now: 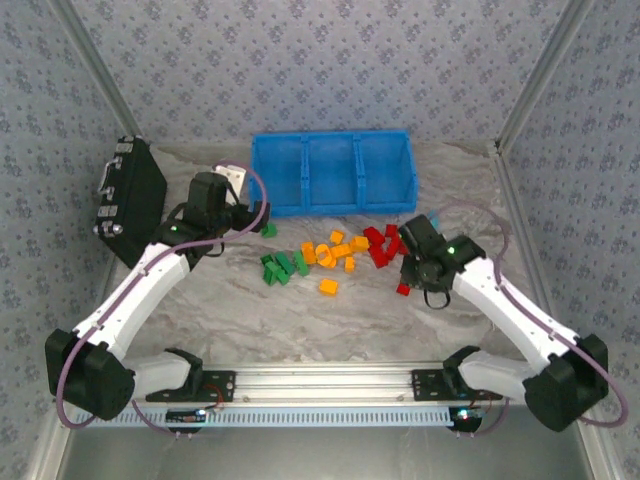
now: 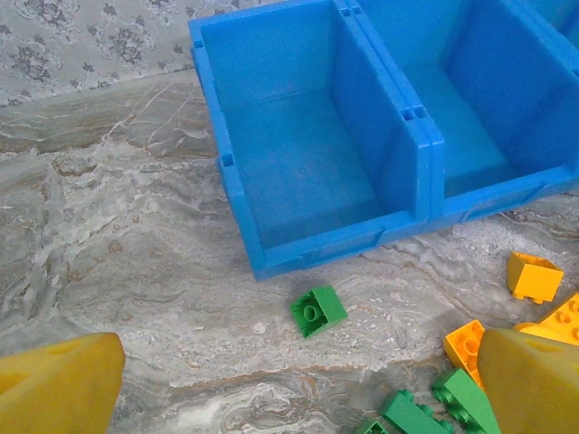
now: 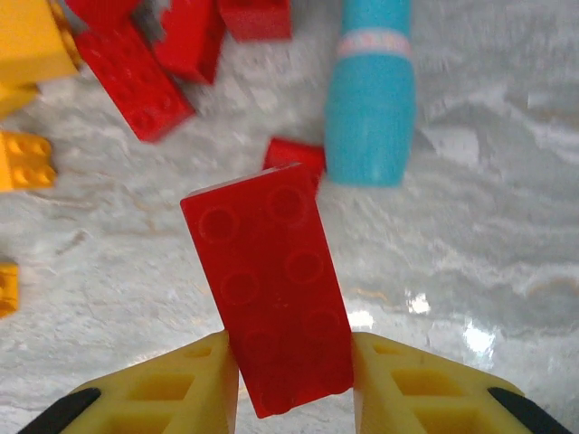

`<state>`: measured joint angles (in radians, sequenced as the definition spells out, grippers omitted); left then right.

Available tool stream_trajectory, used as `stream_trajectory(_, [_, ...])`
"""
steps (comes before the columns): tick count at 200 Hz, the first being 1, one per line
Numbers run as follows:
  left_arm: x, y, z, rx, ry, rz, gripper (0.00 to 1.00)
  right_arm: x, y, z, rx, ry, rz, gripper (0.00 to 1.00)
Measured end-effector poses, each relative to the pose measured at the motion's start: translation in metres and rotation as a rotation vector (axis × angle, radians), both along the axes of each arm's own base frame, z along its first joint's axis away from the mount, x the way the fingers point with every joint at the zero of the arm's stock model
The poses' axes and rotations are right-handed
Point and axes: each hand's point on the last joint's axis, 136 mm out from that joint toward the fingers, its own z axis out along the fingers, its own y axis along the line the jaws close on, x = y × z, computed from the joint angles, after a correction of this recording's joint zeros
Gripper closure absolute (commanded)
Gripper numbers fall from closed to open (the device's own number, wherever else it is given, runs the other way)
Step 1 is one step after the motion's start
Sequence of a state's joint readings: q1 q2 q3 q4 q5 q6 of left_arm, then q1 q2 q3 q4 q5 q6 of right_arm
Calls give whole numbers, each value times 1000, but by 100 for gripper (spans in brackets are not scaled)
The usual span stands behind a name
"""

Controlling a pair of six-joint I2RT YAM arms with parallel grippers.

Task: Sort the legos into containers by color
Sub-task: Place the lego in the container.

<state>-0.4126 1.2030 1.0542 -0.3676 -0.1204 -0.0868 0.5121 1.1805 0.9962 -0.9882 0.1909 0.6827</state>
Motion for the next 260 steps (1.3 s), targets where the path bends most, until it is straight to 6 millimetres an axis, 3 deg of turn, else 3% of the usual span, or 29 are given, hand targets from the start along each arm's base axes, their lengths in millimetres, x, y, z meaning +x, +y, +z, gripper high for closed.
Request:
stream_trajectory(30, [0,1,1,0,-2,2,0,57,16,18,-25,-50,70,65])
stream_trajectory(59, [-1,3,4,5,-10,4,0,138,34,37,-38,-160,122,65])
stream_trajectory(84, [-4,11,8,51,-2,18,0,206,46,40,-58,-225,143,64])
stream_trajectory(113, [-14,21,35,87,-31,26,0,268,55,32,-82,-265,154,64])
stream_trajectory(148, [-40,24,88,66,-106,-30,0,322,63,10,-98,-282,162,63])
stream_trajectory(168, [-55,22,122,28,-161,-70,0,340,64,-6,-100,-279,169,61])
stream_trajectory(199, [-79,17,179,-9,-259,-163,0,348,62,7,-98,-311,168,60])
stream_trajectory(231, [-95,22,244,-41,-382,-167,0,347,65,7,-83,-309,176,54])
stream_trajectory(260, [-101,24,258,-54,-415,-170,0,346,69,7,-84,-308,200,45])
